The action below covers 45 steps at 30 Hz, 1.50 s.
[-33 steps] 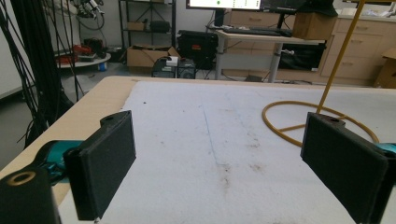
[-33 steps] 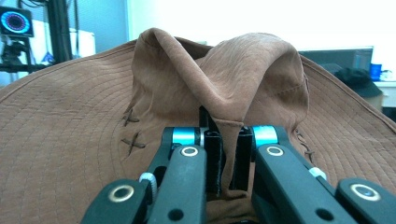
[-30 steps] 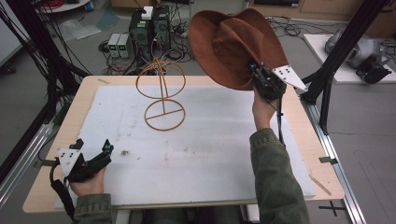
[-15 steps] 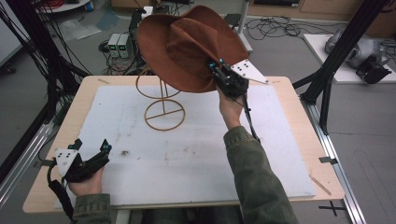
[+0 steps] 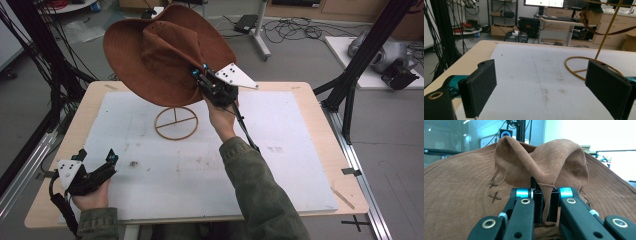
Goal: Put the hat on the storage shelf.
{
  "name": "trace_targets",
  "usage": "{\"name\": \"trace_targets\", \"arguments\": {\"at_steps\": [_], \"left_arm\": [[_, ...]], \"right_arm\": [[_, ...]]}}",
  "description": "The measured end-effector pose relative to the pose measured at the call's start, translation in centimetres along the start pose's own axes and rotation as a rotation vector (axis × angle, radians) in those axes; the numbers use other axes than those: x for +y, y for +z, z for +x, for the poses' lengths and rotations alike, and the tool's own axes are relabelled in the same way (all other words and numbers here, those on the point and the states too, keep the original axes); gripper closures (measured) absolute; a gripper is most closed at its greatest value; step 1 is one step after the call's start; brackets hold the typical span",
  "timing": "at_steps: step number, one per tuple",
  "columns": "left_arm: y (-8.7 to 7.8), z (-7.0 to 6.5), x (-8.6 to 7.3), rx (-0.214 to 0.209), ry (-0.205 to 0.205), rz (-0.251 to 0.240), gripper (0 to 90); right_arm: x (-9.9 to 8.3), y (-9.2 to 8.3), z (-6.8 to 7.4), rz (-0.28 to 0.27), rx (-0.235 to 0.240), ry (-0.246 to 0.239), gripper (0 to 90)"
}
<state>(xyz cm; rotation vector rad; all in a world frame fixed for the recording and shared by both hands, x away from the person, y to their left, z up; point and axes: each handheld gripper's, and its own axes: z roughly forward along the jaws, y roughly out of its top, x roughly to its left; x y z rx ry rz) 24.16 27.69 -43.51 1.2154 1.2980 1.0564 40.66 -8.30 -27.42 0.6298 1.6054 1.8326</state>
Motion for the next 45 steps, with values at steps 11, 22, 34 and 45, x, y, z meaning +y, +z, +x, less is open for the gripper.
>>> {"name": "trace_targets", "arguments": {"at_steps": [11, 22, 34, 45], "left_arm": [[0.0, 0.1, 0.0, 0.002, -0.004, 0.0, 10.6], [0.0, 0.2, 0.0, 0.002, -0.006, 0.003, 10.6], [-0.1, 0.1, 0.0, 0.002, -0.01, -0.003, 10.6], [-0.1, 0.0, 0.1, 0.0, -0.009, -0.001, 10.6]], "right_arm": [[-2.2, 0.9, 1.3, 0.077, 0.031, 0.009, 86.8], [-3.9, 0.7, 1.7, 0.099, 0.031, 0.055, 80.6], [-3.7, 0.4, 1.6, 0.094, 0.05, 0.085, 31.8], [-2.2, -1.2, 0.3, 0.075, 0.023, 0.056, 12.0]]}}
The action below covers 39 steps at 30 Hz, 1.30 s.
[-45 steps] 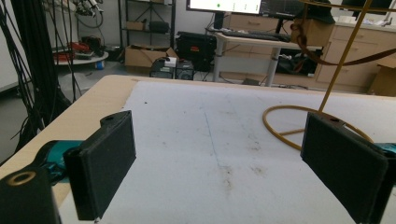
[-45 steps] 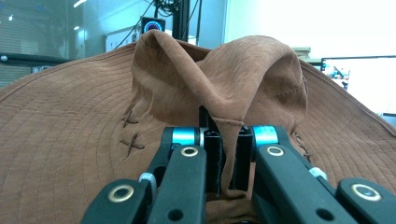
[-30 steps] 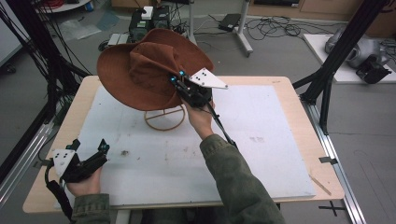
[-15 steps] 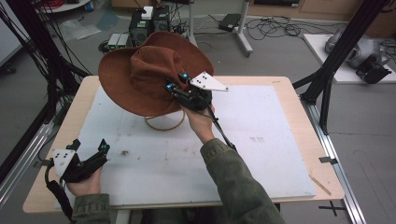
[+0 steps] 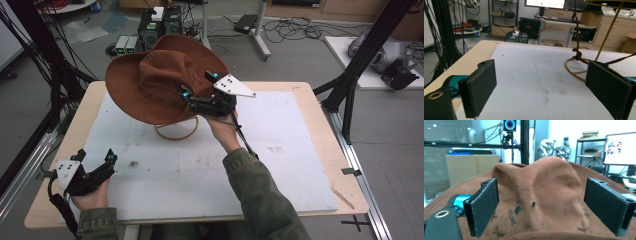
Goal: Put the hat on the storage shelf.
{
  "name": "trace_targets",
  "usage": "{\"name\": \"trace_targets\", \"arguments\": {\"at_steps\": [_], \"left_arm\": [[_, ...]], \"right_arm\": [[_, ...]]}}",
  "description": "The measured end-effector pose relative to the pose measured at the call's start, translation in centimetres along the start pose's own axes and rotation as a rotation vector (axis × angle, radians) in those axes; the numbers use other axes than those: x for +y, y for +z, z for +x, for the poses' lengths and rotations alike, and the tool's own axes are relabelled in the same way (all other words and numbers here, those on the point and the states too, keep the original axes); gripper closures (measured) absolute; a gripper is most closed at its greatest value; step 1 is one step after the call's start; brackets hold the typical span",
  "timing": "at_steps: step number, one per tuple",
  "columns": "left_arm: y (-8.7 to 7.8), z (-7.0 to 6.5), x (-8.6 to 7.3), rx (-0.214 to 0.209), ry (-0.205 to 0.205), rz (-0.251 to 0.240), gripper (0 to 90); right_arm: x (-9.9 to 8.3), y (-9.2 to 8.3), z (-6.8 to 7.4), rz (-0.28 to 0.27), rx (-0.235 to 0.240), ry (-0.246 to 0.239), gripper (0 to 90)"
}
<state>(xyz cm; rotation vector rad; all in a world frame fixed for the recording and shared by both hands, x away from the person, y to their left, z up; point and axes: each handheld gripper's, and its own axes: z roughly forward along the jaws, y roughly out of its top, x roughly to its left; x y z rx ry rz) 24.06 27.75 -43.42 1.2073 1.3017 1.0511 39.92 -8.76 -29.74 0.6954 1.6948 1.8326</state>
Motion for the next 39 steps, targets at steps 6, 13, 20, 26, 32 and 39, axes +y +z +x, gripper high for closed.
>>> {"name": "trace_targets", "arguments": {"at_steps": [6, 13, 20, 26, 32, 39], "left_arm": [[0.0, 0.0, 0.0, 0.0, -0.004, -0.003, 10.6], [-0.1, -0.1, 0.1, 0.001, -0.006, -0.008, 10.6], [-0.4, 0.2, 0.2, 0.013, -0.011, -0.013, 10.6], [-0.5, 0.3, 0.2, 0.014, -0.018, -0.015, 10.6], [-0.6, 0.4, 0.2, 0.021, -0.021, -0.019, 10.5], [-0.6, 0.5, 0.2, 0.024, -0.021, -0.017, 10.5]], "right_arm": [[0.9, -2.9, -1.4, -0.009, -0.073, -0.044, 12.0], [1.8, -8.7, -4.5, -0.046, -0.197, -0.067, 12.0], [1.2, -15.3, -7.6, -0.022, -0.364, -0.048, 12.2], [0.5, -20.0, -8.8, -0.032, -0.471, -0.032, 12.2], [-2.0, -24.1, -9.1, -0.03, -0.601, 0.031, 12.4], [-6.3, -25.4, -8.9, 0.071, -0.694, 0.019, 15.3]]}}
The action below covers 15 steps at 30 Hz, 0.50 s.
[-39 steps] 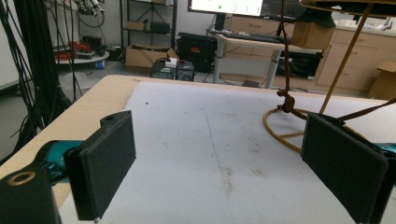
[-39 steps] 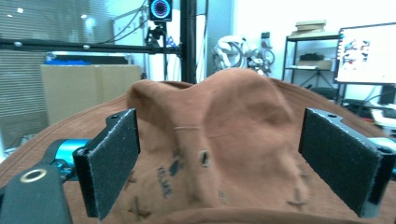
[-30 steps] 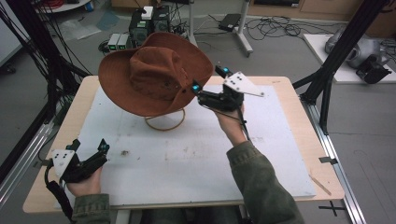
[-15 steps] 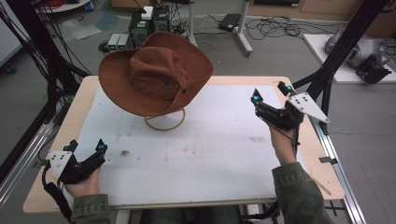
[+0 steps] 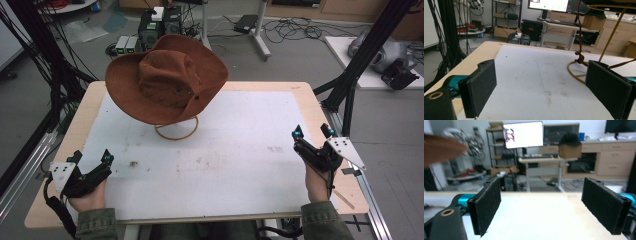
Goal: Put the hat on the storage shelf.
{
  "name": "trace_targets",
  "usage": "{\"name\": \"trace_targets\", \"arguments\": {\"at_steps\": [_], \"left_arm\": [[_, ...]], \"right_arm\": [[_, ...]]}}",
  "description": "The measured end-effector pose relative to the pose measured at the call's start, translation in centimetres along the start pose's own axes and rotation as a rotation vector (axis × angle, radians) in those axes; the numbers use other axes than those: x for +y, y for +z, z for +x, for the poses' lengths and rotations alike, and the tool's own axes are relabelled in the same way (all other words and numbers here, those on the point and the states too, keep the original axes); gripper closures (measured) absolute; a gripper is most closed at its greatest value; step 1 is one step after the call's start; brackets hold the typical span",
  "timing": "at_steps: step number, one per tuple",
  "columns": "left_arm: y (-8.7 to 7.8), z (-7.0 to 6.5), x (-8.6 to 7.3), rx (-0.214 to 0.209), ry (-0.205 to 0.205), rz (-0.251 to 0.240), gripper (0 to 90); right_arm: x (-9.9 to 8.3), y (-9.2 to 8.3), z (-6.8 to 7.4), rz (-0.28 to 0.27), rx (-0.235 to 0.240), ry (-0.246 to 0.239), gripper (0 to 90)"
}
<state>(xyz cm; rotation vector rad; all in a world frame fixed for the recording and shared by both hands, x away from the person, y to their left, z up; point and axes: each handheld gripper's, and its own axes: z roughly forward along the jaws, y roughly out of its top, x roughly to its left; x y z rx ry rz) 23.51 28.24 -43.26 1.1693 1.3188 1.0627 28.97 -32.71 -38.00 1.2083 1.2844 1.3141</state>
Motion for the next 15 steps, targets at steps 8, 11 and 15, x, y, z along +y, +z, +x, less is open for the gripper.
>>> {"name": "trace_targets", "arguments": {"at_steps": [8, 11, 15], "left_arm": [[0.2, -0.1, -0.1, 0.0, 0.008, 0.001, 10.5], [0.2, -0.1, -0.1, -0.002, 0.012, 0.003, 10.6], [0.3, -0.2, -0.2, -0.003, 0.012, 0.006, 10.6]], "right_arm": [[-4.2, -0.7, 0.1, 0.035, -0.093, -0.063, 15.1], [-5.0, -0.9, -0.2, 0.065, -0.087, -0.024, 15.1], [-5.4, -0.9, -0.2, 0.069, -0.093, -0.016, 15.1]]}}
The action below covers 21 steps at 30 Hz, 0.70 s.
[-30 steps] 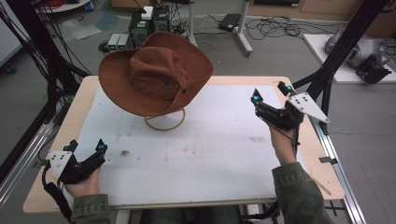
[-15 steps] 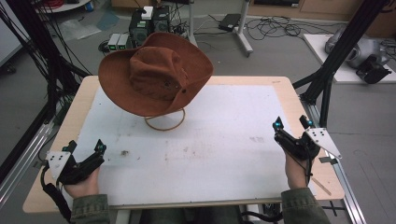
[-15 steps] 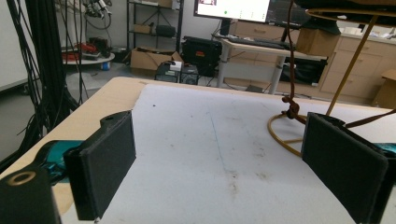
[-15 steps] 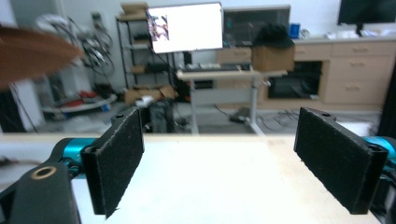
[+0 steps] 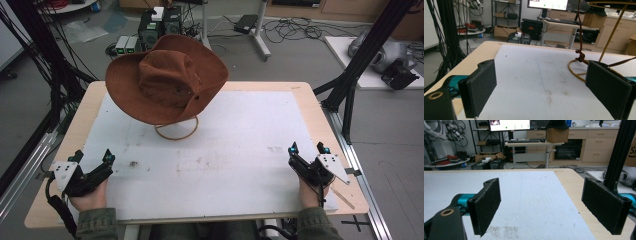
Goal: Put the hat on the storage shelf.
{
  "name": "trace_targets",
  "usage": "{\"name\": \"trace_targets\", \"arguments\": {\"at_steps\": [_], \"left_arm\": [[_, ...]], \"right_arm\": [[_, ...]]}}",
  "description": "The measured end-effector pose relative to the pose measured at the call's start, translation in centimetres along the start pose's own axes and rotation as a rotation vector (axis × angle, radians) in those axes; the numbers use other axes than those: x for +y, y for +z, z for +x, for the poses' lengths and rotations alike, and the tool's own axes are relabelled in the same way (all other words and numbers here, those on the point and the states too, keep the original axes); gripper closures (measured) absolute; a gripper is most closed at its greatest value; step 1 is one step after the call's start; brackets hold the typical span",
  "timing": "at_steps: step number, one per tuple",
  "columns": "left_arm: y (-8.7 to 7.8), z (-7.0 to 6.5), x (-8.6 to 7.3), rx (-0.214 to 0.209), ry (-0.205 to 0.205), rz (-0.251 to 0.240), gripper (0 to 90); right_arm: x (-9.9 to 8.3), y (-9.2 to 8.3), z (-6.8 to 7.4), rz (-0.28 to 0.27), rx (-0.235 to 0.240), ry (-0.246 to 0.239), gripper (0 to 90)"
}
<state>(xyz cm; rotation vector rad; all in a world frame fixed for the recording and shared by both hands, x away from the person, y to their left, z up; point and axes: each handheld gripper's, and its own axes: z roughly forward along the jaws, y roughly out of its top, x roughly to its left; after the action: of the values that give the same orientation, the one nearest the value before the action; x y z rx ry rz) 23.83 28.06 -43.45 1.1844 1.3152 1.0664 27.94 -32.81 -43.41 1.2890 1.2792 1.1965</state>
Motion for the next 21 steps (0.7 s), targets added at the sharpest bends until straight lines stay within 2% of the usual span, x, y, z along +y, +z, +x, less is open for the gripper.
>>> {"name": "trace_targets", "arguments": {"at_steps": [8, 21], "left_arm": [[-0.1, 0.1, 0.0, 0.003, -0.003, 0.0, 10.6], [-0.09, 0.06, 0.0, 0.0, -0.003, 0.002, 10.6]], "right_arm": [[0.07, -0.09, 0.41, -0.013, 0.015, -0.021, 15.0], [-0.01, 0.0, 0.32, -0.006, 0.018, -0.013, 14.9]]}}
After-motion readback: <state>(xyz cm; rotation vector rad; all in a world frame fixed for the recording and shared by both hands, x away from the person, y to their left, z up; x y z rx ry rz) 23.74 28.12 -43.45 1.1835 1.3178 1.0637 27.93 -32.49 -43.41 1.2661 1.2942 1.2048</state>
